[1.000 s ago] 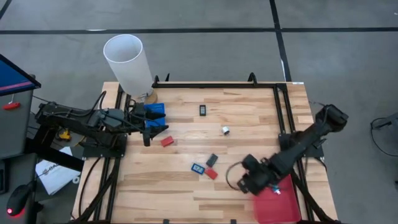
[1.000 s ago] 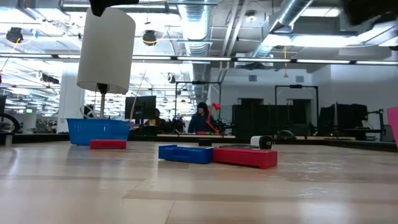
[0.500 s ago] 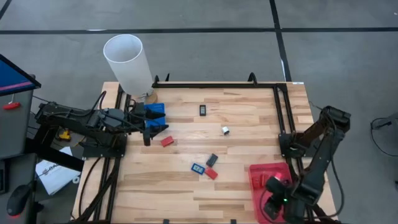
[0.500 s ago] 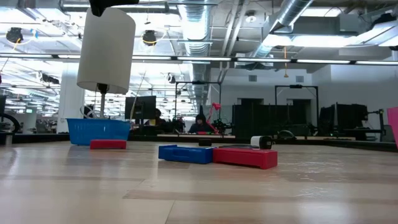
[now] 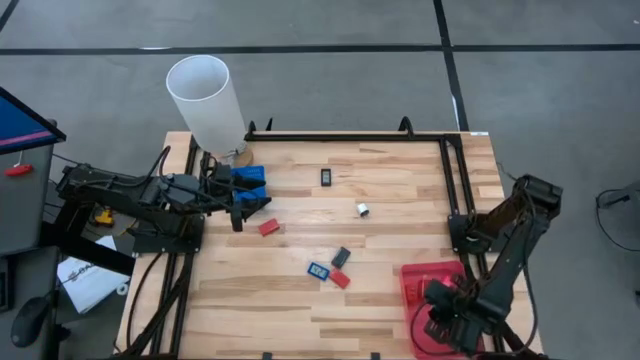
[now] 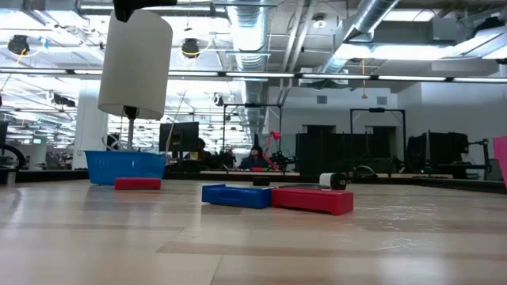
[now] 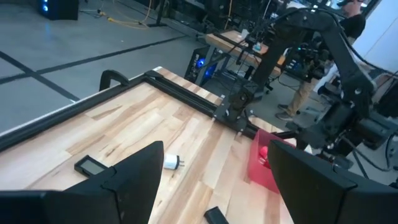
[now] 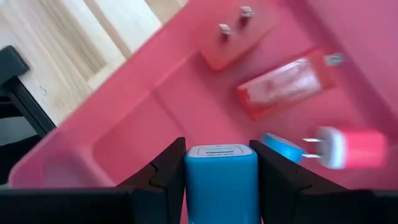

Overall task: Pick & Place Office items
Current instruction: Put the blue charger adapter into the red bin

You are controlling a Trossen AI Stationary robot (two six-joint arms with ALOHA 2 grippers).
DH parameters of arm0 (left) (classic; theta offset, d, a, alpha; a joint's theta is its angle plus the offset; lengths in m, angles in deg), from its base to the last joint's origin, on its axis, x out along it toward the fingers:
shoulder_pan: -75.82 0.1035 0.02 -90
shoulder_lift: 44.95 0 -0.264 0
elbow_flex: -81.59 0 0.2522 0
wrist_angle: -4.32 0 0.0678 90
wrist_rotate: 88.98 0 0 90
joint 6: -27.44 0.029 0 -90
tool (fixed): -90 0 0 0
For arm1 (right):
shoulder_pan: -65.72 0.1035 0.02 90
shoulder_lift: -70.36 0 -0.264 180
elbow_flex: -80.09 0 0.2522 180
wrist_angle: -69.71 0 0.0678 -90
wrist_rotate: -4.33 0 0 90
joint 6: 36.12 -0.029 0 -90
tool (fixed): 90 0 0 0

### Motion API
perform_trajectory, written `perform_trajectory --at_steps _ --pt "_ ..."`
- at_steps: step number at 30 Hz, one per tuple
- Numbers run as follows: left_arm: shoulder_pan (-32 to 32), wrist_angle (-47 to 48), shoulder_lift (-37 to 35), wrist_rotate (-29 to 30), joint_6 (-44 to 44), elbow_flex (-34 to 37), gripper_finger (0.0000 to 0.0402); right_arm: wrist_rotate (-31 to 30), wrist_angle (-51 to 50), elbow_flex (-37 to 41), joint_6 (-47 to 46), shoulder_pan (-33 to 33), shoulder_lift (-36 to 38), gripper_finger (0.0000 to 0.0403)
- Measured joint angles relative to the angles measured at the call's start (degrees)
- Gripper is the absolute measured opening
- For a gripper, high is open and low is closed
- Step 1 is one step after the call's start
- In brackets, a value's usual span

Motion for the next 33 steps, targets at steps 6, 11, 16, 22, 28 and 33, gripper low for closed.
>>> perform_trajectory --at_steps 6,11,16,22,28,33 --pt "0.0 0.02 0.0 -0.01 -0.18 0.0 0.0284 0.26 7.61 0.46 -0.03 -1.21 -4.98 0.0137" --pt "0.0 0.04 0.0 -0.01 -0.18 0.0 0.0284 0.44 9.73 0.46 -2.52 -1.34 -7.62 0.0137" --pt "0.0 0.07 0.0 -0.01 -0.16 0.0 0.0284 0.44 9.93 0.46 -3.61 -1.64 -8.1 0.0137" --pt "0.0 0.15 0.0 -0.03 -0.11 0.0 0.0284 0.44 8.1 0.46 -4.39 -2.18 -8.1 0.0142" --pt "0.0 0.17 0.0 -0.03 -0.03 0.0 0.0284 0.44 5.39 0.44 -6.54 -3.22 -8.1 0.0215" --pt "0.0 0.17 0.0 -0.03 0.19 0.0 0.0284 -0.41 5.81 0.44 -6.69 -4.5 -8.1 0.0217"
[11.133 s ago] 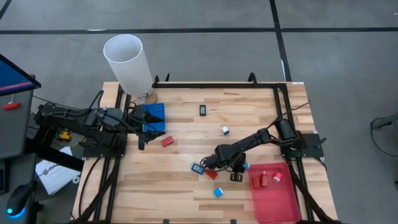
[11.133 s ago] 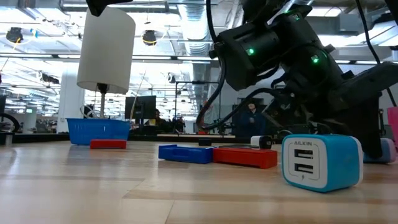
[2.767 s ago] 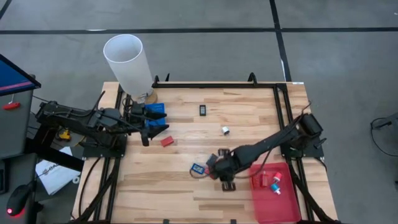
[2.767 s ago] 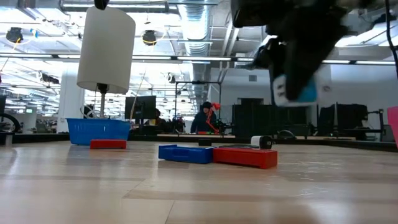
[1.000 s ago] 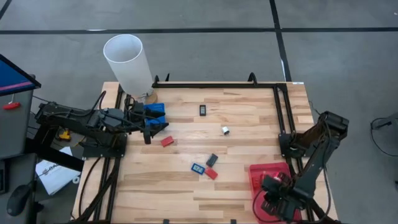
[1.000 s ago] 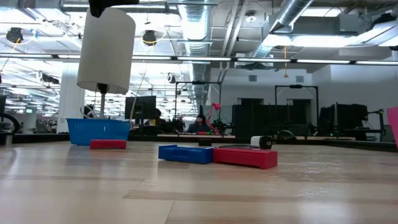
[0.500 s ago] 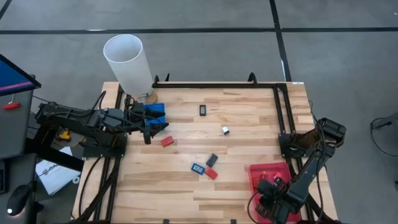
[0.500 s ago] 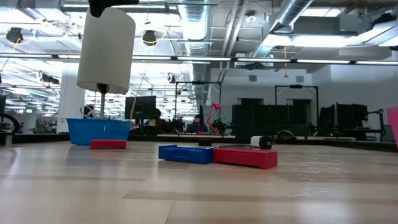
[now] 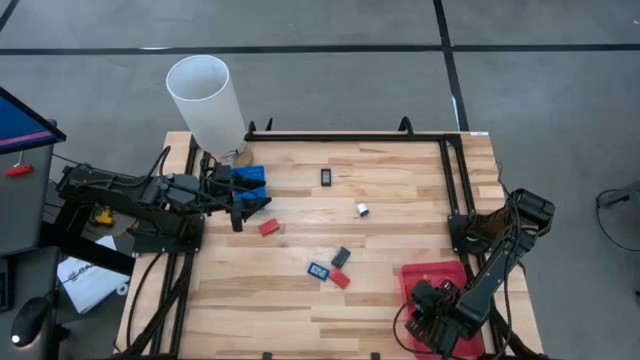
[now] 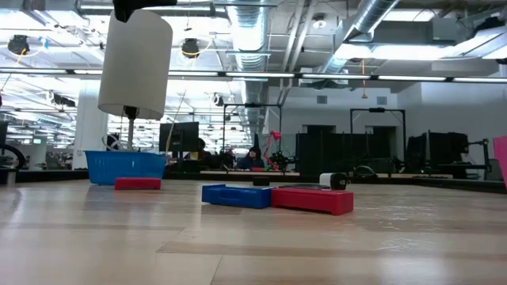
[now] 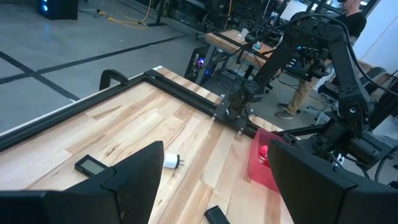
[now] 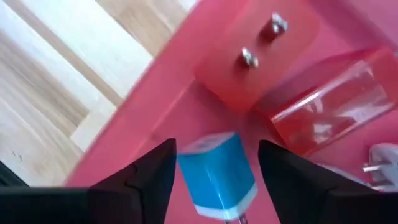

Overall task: Pick & Place Office items
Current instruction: Put the blue charger adapter into the red bin, then put the white charger adapter into the red bin

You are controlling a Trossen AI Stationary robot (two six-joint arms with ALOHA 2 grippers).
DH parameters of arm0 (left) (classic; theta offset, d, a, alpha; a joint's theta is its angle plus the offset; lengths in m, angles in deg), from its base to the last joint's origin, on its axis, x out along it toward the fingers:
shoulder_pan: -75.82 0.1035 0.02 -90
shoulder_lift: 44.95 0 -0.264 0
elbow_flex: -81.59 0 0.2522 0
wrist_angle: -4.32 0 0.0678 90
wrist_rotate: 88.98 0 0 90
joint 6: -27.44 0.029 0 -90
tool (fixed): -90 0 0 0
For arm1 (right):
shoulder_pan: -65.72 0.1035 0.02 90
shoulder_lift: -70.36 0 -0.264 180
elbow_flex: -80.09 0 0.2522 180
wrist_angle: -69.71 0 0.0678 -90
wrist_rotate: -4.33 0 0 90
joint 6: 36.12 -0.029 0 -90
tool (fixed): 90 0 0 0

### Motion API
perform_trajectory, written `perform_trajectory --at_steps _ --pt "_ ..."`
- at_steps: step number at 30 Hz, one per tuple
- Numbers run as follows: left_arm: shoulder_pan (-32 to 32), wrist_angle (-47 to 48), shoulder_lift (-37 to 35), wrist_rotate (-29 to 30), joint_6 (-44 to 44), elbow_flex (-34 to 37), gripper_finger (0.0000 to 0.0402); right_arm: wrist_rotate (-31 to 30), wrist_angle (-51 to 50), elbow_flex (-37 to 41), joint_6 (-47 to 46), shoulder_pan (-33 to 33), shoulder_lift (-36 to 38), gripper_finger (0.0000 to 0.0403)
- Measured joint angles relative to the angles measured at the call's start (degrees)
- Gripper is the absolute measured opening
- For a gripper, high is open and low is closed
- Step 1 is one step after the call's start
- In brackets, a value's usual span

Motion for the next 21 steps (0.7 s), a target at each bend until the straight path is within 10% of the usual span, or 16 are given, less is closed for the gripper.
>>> perform_trajectory --at_steps 13,21 --pt "0.0 0.0 0.0 -0.02 -0.09 0.0 0.0284 -15.74 -0.35 -0.09 0.15 -5.56 12.45 0.0151" --pt "0.0 -0.01 0.0 -0.01 0.65 0.0 0.0284 -17.6 -2.31 -0.09 9.85 -19.48 18.48 0.0202"
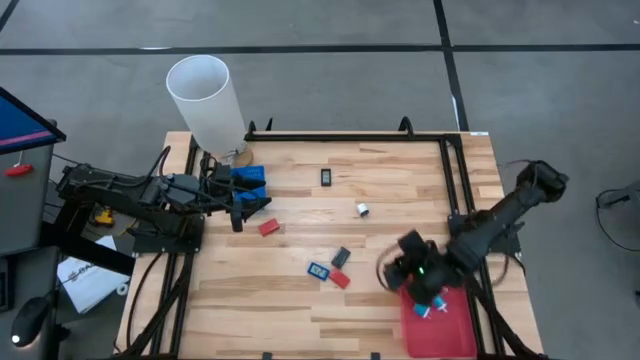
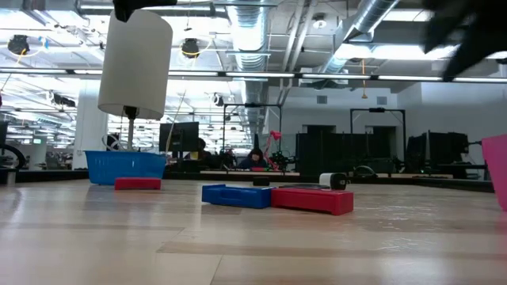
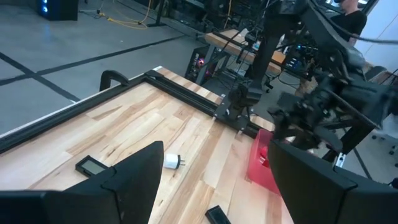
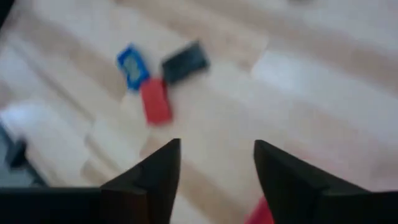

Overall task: Pick & Place Office items
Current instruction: Put the white charger adapter into the red bin

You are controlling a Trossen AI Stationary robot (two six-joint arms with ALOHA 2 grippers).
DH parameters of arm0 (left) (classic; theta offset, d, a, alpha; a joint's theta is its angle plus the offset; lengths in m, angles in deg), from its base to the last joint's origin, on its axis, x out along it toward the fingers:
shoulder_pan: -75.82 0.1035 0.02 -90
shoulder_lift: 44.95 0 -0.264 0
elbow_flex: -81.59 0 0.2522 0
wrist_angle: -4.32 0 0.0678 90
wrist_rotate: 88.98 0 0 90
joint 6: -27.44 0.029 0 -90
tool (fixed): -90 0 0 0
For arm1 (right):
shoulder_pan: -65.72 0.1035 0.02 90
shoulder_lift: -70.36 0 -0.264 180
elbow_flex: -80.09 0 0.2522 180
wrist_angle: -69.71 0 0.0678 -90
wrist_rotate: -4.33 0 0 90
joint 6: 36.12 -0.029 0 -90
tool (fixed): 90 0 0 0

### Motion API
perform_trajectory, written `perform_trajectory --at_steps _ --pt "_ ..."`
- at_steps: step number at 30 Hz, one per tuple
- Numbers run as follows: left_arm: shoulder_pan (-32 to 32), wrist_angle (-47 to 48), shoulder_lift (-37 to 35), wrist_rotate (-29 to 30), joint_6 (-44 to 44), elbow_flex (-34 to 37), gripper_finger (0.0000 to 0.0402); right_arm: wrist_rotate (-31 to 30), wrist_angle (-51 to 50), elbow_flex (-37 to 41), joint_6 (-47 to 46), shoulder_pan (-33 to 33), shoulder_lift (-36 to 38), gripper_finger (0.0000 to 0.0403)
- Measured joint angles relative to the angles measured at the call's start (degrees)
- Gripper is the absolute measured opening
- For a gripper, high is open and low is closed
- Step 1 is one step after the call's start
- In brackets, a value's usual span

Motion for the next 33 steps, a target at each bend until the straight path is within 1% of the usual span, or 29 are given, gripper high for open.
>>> perform_trajectory --at_steps 5,8,13,15,17,21,25,33 --pt "0.0 -0.01 0.0 -0.01 0.55 0.0 0.0284 1.14 -1.58 0.0 2.98 -12.63 1.04 0.027" --pt "0.0 -0.03 0.0 -0.01 0.57 0.0 0.0284 5.67 -1.19 0.0 8.17 -21.14 0.13 0.0296" --pt "0.0 -0.03 0.02 0.01 0.74 0.0 0.0284 14.81 7.45 0.0 22.13 -33.87 -4.13 0.0312" --pt "0.0 -0.03 0.02 0.0 0.74 0.0 0.0284 18.27 10.62 0.0 26.93 -37.49 -6.47 0.0312" --pt "0.0 -0.03 0.02 0.01 0.74 0.0 0.0284 21.04 11.56 -0.02 30.8 -40.54 -8.95 0.0313" --pt "0.0 -0.03 0.02 -0.02 0.73 0.0 0.0284 24.65 10.53 0.04 36.54 -44.29 -14.11 0.0313" --pt "0.0 -0.03 0.02 -0.02 0.72 0.0 0.0284 26.18 10.9 -0.33 39.27 -45.17 -17.63 0.0313" --pt "-0.02 0.12 0.02 -0.02 1.12 0.0 0.0284 24.94 11.13 -3.02 42.12 -45.17 -22.82 0.0313"
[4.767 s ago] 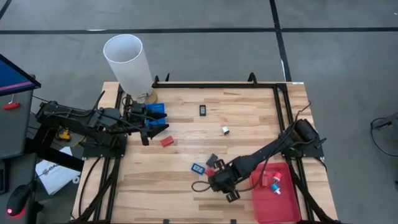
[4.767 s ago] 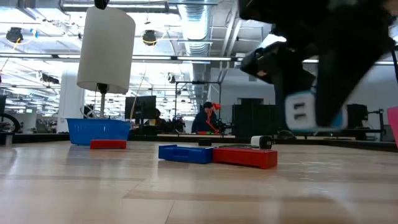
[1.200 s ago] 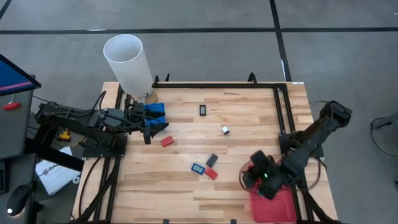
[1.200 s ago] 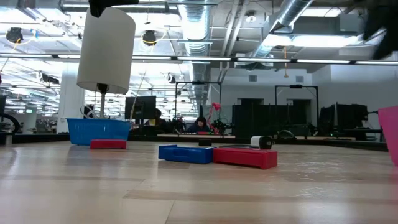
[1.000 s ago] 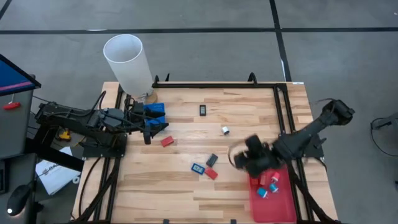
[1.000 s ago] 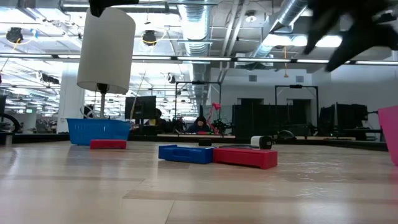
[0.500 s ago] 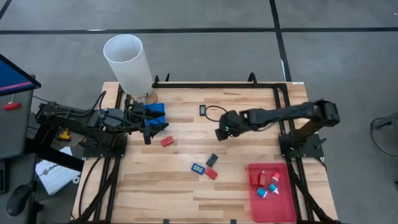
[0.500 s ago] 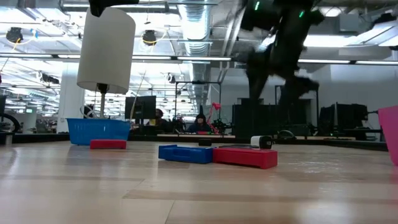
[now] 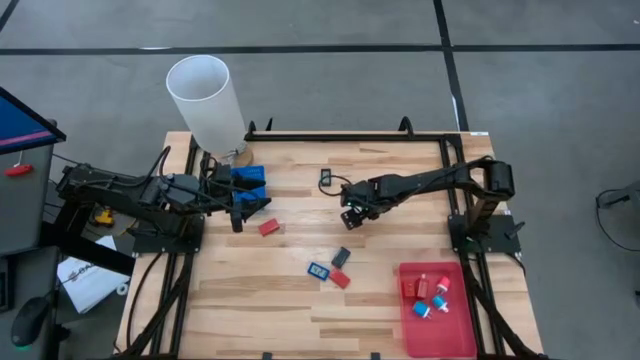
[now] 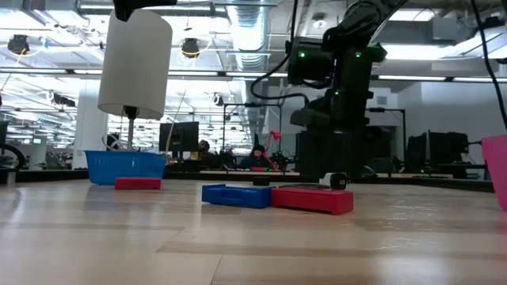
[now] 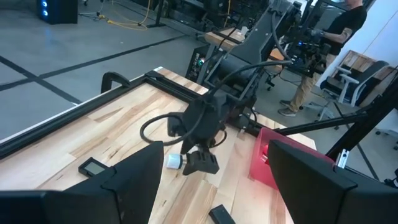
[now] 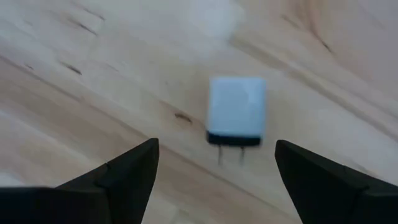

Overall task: Pick & Place Office items
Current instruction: Put the white charger adapter into the red bin

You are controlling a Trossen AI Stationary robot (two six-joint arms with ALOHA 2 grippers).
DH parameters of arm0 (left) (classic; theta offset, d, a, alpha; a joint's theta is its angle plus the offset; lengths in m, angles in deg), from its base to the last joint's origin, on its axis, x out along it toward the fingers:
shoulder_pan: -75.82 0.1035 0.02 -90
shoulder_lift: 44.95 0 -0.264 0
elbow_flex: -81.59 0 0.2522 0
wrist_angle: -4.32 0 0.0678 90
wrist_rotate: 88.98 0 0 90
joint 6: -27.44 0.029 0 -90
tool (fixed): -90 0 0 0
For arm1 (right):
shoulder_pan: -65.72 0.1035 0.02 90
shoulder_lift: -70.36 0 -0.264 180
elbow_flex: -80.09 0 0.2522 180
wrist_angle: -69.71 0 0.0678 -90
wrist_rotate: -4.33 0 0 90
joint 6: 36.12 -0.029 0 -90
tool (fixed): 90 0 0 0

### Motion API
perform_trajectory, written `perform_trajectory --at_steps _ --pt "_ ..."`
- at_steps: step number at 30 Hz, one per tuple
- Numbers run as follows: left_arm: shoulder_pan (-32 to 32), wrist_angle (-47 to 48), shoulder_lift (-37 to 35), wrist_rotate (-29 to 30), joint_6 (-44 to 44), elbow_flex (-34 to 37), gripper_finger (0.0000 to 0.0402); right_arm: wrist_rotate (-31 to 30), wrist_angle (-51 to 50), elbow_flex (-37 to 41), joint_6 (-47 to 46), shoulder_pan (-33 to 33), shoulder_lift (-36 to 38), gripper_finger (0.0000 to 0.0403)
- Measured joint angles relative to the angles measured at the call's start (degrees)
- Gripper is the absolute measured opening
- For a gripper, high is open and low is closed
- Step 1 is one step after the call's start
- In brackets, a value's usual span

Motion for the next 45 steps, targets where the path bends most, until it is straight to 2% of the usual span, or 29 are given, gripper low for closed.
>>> perform_trajectory --at_steps 9,14,29,33,37,45 --pt "0.0 -0.07 -0.02 -0.02 0.02 0.0 0.0284 -0.94 2.77 -0.26 2.12 -2.62 -1.51 0.0312" --pt "0.0 -0.13 -0.04 -0.02 -0.01 0.0 0.0284 -0.71 2.65 -0.15 2.78 -4.26 -1.91 0.0298" --pt "0.0 -0.13 -0.02 -0.02 0.22 -0.02 0.0284 1.27 2.87 -0.15 4.21 -4.74 -1.9 0.0213" --pt "0.0 -0.14 -0.02 -0.02 0.68 -0.01 0.0284 1.81 2.86 -0.15 4.2 -4.76 -1.9 0.0167" --pt "0.0 -0.13 -0.02 -0.02 0.87 0.0 0.0284 5.16 3.26 -0.15 5.2 -4.72 -1.8 0.0109" --pt "0.0 -0.11 -0.02 -0.02 1.47 -0.01 0.0284 8.6 4.01 -1.61 4.66 -0.46 -1.31 0.0109"
